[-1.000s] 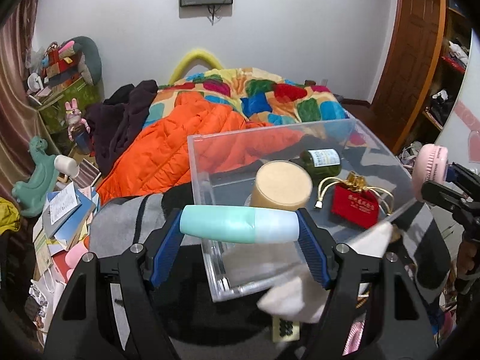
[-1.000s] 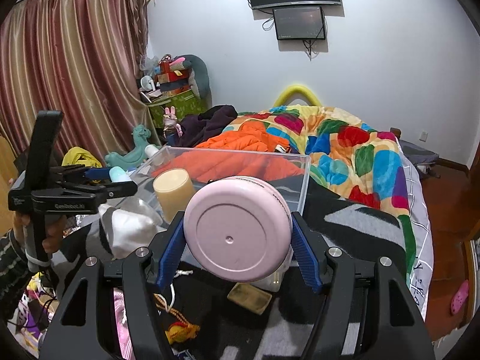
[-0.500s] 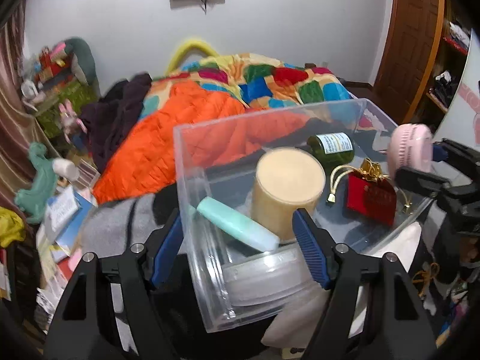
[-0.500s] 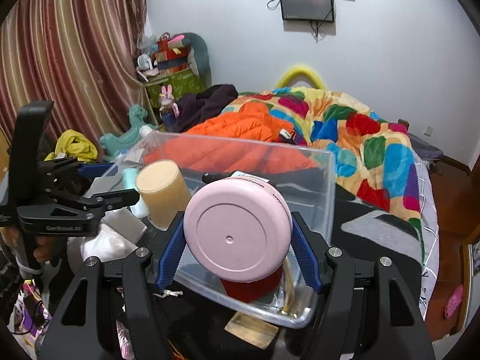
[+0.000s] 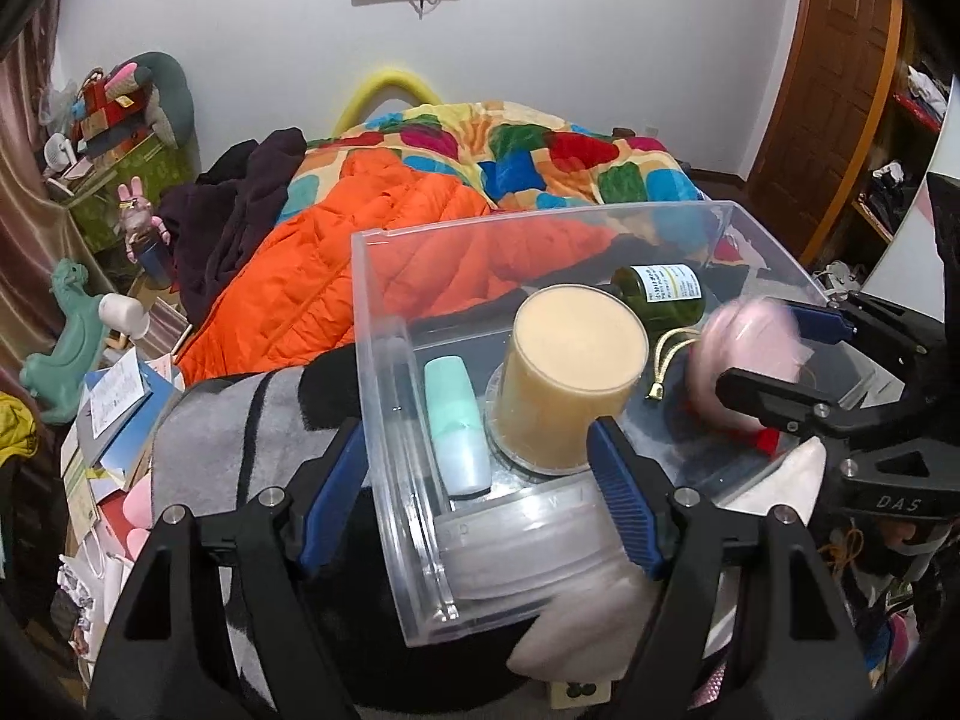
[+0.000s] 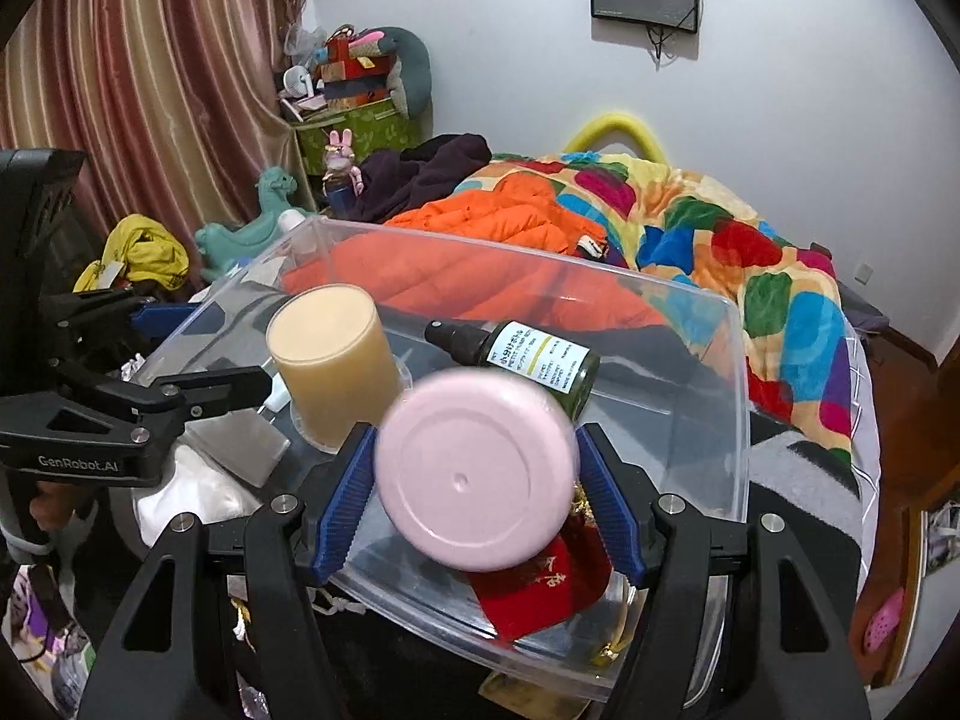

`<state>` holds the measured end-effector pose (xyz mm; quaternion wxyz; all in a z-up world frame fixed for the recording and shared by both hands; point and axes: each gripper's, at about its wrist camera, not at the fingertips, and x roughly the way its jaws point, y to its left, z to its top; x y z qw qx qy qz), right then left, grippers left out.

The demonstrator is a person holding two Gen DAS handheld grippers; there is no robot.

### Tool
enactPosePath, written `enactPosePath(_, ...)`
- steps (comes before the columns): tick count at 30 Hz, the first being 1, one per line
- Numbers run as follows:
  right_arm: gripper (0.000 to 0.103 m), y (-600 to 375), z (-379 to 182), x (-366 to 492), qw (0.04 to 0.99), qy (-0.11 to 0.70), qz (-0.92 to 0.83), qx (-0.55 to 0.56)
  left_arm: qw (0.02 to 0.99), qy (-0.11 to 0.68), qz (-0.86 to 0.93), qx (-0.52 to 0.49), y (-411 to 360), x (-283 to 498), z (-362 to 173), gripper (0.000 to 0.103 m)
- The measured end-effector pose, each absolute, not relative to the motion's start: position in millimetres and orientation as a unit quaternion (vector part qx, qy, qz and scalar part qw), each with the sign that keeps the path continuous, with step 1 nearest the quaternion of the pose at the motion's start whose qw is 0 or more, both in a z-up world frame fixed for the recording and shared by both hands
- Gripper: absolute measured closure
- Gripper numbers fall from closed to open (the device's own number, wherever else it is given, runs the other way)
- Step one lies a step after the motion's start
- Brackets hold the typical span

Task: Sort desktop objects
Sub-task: 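Open both tools to release the tube and pink container into the box, then grasp the mahjong tile with the left tool while the right tool grasps the gold block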

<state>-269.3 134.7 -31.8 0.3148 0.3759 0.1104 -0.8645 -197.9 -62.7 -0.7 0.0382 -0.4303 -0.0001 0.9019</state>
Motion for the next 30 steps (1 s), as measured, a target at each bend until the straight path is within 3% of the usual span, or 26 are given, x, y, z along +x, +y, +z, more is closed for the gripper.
enactPosePath(11, 0.039, 146, -10, -247, 0.314, 0.123, -0.877, 0.342, 0.028, -0.020, 0.910, -0.413, -70, -174, 16, 0.021)
enactPosePath(14, 0.039, 151, -4, -236, 0.315, 0.129, -0.881, 0.328, 0.022, -0.023, 0.915, -0.402, -73, -158, 21, 0.015)
enactPosePath(30, 0.039, 196, -8, -197, 0.285, 0.114, -0.902, 0.304, 0.040, 0.004, 0.915, -0.401, -70, -106, 7, 0.012)
